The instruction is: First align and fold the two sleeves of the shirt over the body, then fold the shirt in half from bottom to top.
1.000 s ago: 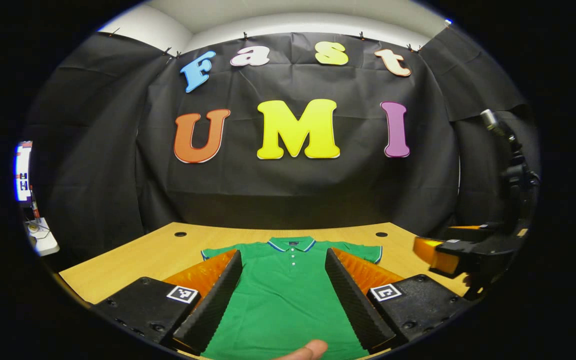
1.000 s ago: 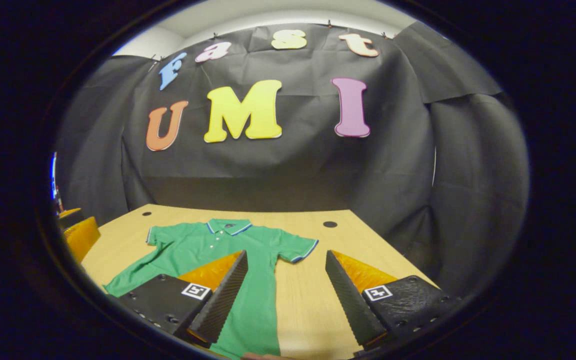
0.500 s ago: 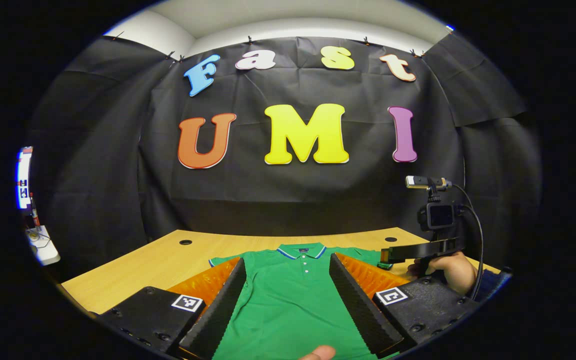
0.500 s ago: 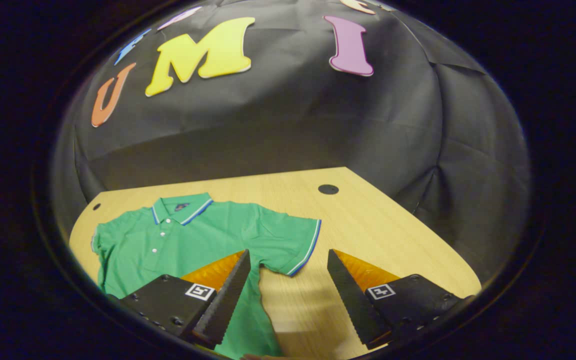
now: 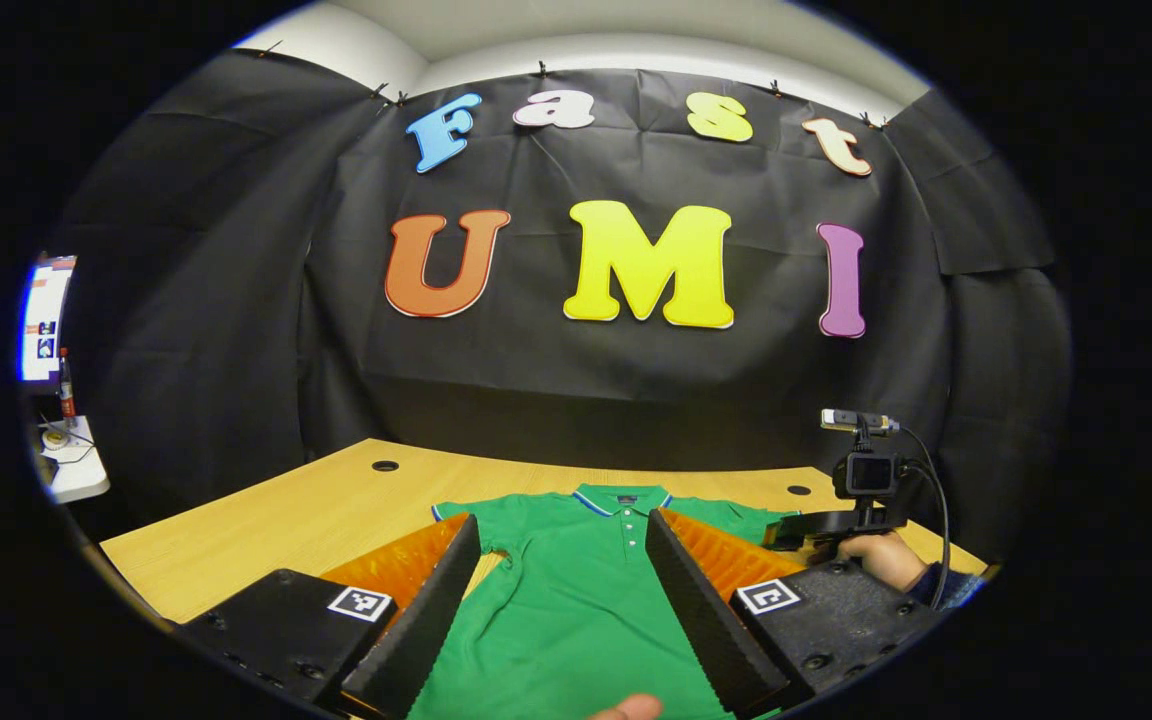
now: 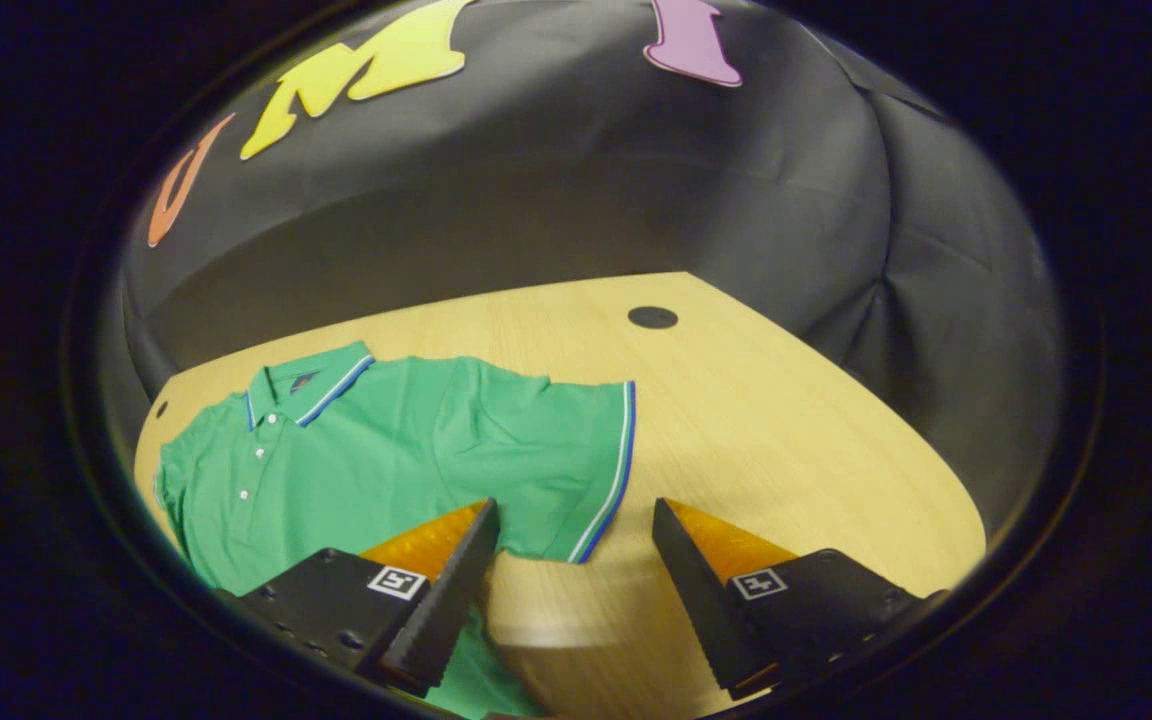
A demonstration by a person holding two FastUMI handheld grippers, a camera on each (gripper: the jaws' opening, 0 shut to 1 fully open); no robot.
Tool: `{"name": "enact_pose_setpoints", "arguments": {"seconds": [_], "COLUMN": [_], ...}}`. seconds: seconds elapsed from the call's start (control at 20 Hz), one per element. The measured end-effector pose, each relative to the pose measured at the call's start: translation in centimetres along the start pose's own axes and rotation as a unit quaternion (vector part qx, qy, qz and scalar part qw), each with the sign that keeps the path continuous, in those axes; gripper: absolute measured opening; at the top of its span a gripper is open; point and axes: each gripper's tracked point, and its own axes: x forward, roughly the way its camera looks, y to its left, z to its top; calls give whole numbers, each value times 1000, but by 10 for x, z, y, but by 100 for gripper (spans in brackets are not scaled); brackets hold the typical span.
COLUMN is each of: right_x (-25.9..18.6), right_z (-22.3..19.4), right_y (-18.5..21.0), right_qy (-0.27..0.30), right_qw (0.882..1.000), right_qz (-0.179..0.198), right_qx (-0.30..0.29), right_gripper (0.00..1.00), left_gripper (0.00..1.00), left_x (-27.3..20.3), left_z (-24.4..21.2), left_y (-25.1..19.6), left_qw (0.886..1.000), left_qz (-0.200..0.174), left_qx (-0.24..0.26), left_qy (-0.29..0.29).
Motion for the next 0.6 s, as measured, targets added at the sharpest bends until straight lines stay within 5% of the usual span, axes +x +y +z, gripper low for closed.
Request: {"name": "enact_pose_setpoints", "arguments": {"seconds": [0.05,0.25,0.3,0.35,0.4,0.6], "right_x": [0,8,7,8,8,6], "right_z": [3,7,8,9,10,17], "right_y": [-1,7,8,12,12,9], "right_qy": [-5,-8,-10,-12,-15,-40], "right_qw": [1000,1000,999,999,999,991], "right_qz": [0,30,35,42,42,19], "right_qx": [6,4,-5,-13,-27,-127], "right_gripper": [95,51,28,24,6,5], "left_gripper": [100,100,100,100,100,100], "left_x": [0,1,1,1,2,4], "left_z": [-1,-4,-5,-6,-6,-10], "left_y": [-3,-9,-9,-8,-8,-6], "left_qw": [1000,1000,1000,1000,1000,1000], "left_qz": [-2,-7,-7,-7,-7,-3], "left_qx": [1,12,15,16,15,9], "left_qy": [1,3,3,3,5,11]}}
